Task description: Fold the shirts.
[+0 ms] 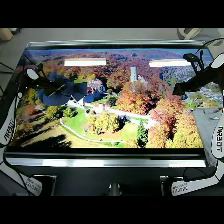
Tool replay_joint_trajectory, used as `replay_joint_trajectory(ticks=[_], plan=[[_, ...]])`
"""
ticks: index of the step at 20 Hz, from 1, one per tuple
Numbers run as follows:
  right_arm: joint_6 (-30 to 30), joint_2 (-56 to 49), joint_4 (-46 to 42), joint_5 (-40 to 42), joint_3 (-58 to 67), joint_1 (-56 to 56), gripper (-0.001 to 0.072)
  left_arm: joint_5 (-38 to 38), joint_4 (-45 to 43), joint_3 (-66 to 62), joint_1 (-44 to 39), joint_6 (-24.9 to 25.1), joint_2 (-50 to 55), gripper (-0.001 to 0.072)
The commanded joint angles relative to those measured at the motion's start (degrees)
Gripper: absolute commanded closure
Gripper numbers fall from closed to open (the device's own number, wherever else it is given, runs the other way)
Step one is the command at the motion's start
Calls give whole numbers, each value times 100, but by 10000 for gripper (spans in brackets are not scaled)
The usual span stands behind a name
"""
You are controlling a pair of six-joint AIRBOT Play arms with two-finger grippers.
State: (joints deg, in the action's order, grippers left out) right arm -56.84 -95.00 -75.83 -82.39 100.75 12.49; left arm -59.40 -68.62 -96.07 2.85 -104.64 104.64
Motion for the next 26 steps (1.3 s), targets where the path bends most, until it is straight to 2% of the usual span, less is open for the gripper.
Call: replay_joint_trajectory(ticks=[1, 3, 5, 6, 7, 10, 14, 17, 20, 23, 25, 26], plan=[[151, 313, -48, 278, 162, -2, 132, 358, 710, -487, -85, 1003, -468, 685], [160, 841, 15, 693, 341, -2, 133, 533, 903, -1036, -350, 1777, -1314, 685], [162, 1622, 85, 1252, 372, -2, 145, 693, 973, -1429, -761, 2168, -2249, 685], [160, 2035, 83, 1467, 372, -2, 206, 826, 970, -1491, -1003, 2240, -2726, 685], [162, 2481, 83, 1635, 372, -2, 228, 927, 973, -1491, -1235, 2236, -3128, 685], [164, 3602, 20, 1757, 372, -2, 226, 876, 968, -1484, -1974, 2232, -3941, 685], [162, 4463, -31, 1368, 369, -2, 222, 369, 726, -1360, -2745, 2216, -3987, 685], [109, 4419, -146, 310, 363, -2, 221, 177, 713, -448, -3097, 2109, -3779, 685], [74, 3897, -278, -765, 363, -2, 222, 341, 717, 962, -3526, 1998, -3392, 685], [76, 3121, -260, -1049, 363, -2, 223, 861, 907, 2177, -4059, 1956, -2717, 685], [72, 2557, -216, -1051, 363, -2, 222, 1040, 1287, 2503, -4350, 1958, -2105, 685], [63, 2284, -120, -1051, 363, -2, 223, 1032, 1497, 2476, -4448, 1961, -1794, 657]])
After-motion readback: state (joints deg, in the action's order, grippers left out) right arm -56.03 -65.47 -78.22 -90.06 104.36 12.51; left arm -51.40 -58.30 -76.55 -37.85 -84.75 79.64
